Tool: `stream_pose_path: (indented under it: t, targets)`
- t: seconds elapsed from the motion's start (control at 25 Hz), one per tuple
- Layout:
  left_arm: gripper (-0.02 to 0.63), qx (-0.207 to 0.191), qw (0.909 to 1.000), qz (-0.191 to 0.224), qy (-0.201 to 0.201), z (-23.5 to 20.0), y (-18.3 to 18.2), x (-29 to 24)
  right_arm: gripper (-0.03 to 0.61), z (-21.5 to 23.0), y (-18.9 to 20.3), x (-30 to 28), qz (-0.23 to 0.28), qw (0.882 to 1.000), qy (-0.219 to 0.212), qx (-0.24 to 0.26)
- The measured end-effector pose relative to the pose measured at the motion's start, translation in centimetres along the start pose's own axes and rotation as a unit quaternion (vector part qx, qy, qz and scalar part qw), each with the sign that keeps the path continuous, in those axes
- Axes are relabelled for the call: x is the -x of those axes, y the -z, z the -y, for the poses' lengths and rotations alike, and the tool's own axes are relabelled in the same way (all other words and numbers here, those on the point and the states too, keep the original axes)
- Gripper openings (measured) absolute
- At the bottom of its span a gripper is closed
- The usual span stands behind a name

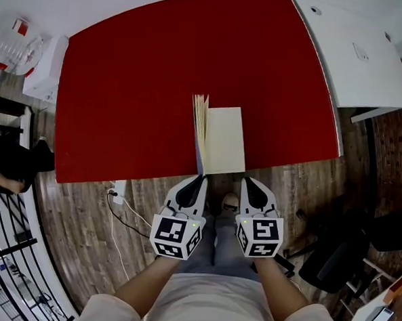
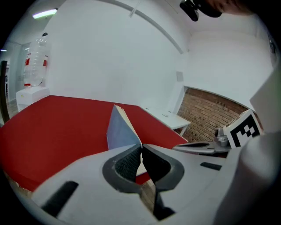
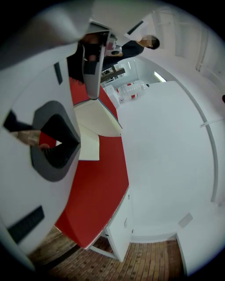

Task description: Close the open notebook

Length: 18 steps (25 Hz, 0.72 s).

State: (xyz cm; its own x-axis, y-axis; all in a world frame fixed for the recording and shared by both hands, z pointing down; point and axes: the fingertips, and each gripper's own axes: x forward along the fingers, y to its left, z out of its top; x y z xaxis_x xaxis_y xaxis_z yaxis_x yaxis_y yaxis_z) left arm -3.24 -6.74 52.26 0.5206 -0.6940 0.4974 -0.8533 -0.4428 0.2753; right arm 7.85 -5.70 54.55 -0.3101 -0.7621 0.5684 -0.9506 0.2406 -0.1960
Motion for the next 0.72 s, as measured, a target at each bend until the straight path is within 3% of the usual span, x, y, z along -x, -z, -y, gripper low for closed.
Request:
stream_pose_path:
  t: [0.52, 0.72]
  targets:
    - [0.019, -0.077, 0.9954, -0.042, 0.037, 4.5, 2.0, -4.5, 0.005, 4.2, 2.0, 1.9, -0.004, 0.999, 0.038, -0.024]
    - [0.018, -0.083, 0.9940, -0.061, 0.037, 5.7, 3.5, -6.5, 0.005, 5.3, 2.8, 2.4, -0.007, 0.999, 0.045, -0.029]
